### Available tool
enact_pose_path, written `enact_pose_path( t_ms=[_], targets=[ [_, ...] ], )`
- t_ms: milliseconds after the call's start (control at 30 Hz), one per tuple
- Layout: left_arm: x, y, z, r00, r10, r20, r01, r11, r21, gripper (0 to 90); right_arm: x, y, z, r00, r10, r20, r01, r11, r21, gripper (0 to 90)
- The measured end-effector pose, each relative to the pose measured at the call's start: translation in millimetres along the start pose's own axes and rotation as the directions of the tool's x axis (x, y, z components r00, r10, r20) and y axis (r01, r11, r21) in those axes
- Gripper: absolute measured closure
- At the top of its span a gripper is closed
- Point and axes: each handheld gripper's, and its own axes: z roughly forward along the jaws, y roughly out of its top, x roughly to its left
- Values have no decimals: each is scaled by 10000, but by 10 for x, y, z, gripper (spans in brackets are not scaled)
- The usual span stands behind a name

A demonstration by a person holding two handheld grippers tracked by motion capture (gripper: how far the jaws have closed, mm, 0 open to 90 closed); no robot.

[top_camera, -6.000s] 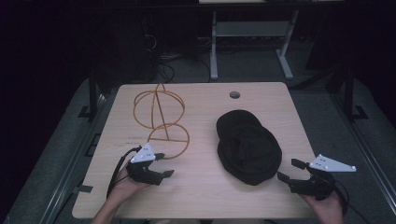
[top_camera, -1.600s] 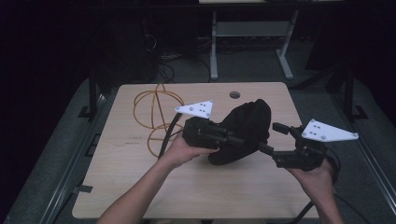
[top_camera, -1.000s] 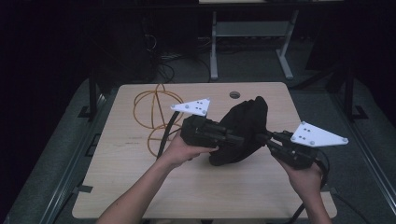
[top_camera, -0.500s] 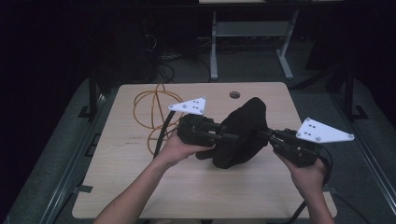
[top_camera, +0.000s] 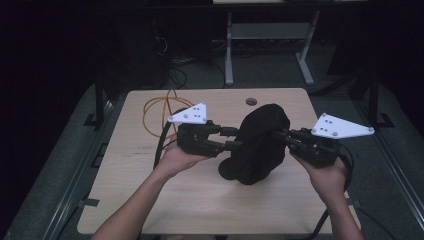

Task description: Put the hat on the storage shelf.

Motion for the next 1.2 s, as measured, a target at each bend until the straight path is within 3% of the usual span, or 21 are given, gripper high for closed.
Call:
enact_pose_path(
  t_ms=[200, 500, 600, 800, 967, 1200],
  targets=[
    [-9, -98, -127, 9982, 60, -602, -41, 9995, 315, 510, -56, 54, 26, 9999, 115, 74, -114, 9999, -17, 875],
    [-50, -342, -262, 9931, 191, -1158, -92, 9963, 858, 491, -164, 245, 94, 9998, 222, 22, -222, 9996, 154, 874],
    [-91, -453, -325, 9890, 392, -1429, -218, 9923, 1216, 485, -187, 292, 124, 9999, 151, 35, -152, 9995, 273, 874],
    [-181, -671, -405, 9817, 428, -1854, -187, 9914, 1298, 468, -205, 453, 231, 10000, -10, -44, 11, 9995, 303, 874],
    [-241, -817, -447, 9785, 510, -1997, -243, 9907, 1341, 465, -211, 585, 343, 9999, -59, -154, 62, 9998, 197, 874],
    [-260, -1095, -439, 9803, 55, -1973, 243, 9886, 1484, 461, -176, 720, 529, 9996, -73, -281, 62, 9993, -379, 874]
  ],
)
